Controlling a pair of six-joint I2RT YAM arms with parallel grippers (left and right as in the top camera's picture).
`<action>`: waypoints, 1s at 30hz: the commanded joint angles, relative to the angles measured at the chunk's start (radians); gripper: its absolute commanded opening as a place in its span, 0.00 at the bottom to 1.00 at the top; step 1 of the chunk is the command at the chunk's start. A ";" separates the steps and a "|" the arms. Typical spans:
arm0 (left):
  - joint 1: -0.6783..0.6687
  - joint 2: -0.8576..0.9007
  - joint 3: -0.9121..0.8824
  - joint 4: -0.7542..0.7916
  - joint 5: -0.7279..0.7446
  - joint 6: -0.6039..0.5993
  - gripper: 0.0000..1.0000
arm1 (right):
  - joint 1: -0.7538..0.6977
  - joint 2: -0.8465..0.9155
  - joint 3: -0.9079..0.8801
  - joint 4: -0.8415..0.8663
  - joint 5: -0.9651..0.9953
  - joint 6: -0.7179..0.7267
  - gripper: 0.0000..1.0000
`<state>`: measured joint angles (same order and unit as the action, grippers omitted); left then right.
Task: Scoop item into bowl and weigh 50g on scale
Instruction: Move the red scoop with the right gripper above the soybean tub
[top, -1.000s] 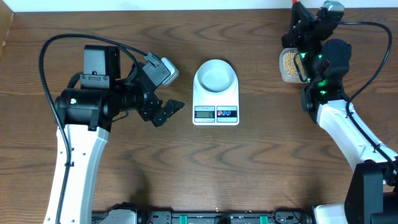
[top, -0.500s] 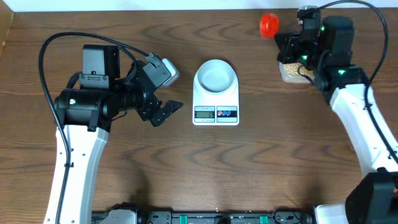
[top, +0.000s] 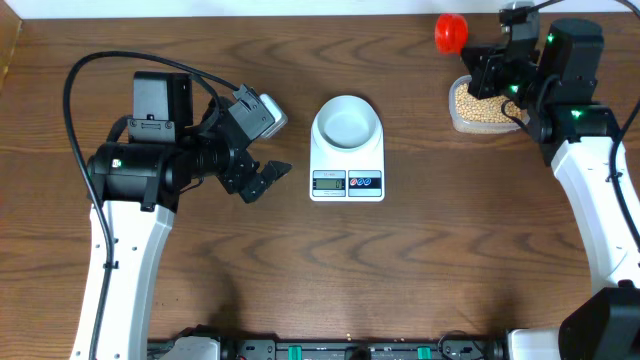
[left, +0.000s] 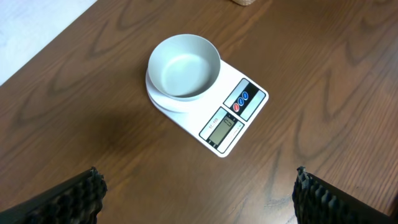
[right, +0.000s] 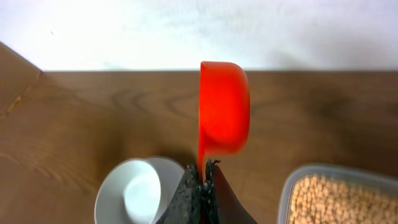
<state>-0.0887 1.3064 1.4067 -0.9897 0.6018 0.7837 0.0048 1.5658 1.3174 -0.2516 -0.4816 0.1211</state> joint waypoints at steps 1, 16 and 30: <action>0.002 -0.006 0.018 -0.005 -0.005 0.008 0.98 | 0.020 -0.027 0.018 0.053 -0.018 -0.026 0.01; 0.150 -0.006 0.018 -0.017 0.095 -0.028 0.98 | 0.033 -0.027 0.018 0.099 -0.019 -0.033 0.01; 0.182 0.037 0.126 -0.242 0.216 0.185 0.98 | 0.043 -0.027 0.018 0.037 -0.019 -0.080 0.01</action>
<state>0.0898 1.3197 1.4658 -1.1942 0.7296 0.8593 0.0425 1.5658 1.3174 -0.1997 -0.4946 0.0864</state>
